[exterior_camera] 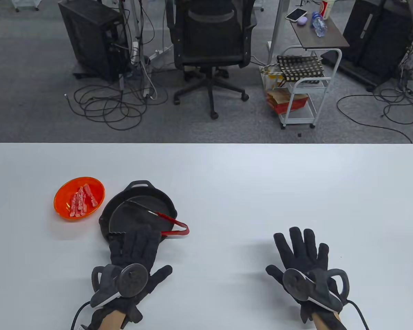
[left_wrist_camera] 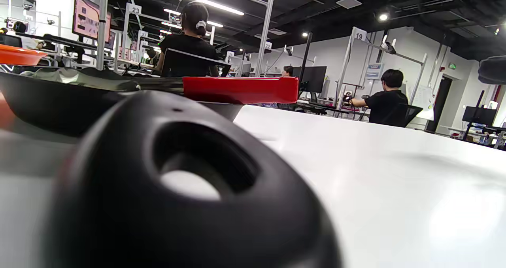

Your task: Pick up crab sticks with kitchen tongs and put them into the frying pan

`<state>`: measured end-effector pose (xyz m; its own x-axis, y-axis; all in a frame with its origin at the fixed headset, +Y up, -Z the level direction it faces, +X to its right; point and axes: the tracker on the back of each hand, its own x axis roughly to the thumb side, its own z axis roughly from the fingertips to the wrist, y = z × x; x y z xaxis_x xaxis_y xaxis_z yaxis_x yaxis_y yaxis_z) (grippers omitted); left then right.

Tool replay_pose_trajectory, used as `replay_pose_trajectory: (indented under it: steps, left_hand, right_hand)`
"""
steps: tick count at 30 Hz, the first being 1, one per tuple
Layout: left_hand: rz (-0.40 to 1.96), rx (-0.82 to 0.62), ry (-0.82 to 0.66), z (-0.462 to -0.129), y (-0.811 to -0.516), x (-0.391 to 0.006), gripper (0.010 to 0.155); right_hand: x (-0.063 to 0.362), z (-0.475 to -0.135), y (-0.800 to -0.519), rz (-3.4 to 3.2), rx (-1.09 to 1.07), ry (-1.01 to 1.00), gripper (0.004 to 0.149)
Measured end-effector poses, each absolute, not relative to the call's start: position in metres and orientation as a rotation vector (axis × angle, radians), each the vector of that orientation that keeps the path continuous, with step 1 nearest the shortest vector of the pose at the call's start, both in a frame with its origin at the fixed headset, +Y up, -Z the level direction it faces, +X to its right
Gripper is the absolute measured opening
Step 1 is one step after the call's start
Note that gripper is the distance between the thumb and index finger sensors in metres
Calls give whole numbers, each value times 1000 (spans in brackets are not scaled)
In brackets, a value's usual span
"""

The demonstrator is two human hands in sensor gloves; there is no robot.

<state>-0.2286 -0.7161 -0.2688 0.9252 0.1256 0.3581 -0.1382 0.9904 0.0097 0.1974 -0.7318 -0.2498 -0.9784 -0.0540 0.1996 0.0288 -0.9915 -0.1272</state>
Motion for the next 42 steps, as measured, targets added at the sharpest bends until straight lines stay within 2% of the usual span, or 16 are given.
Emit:
replay_pose_trajectory:
  steps: [20, 24, 26, 29, 36, 42]
  left_hand:
    - [146, 47, -313, -269, -716, -232, 91]
    - [168, 71, -225, -270, -712, -243, 86]
    - [162, 84, -131, -271, -710, -250, 73]
    - [149, 79, -17, -273, -710, -260, 66]
    - [176, -77, 181, -278, -723, -274, 79]
    - [116, -174, 224, -288, -742, -263, 77]
  right_hand:
    - [201, -251, -734, -3111, -282, 178, 81]
    - [202, -251, -734, -3135, -264, 187, 81]
    - [203, -252, -734, -3140, -254, 176, 80]
    - [204, -252, -735, -3145, -241, 171, 80]
    - [204, -253, -734, -3151, -231, 170, 80]
    - [204, -253, -735, -3160, -229, 170, 80]
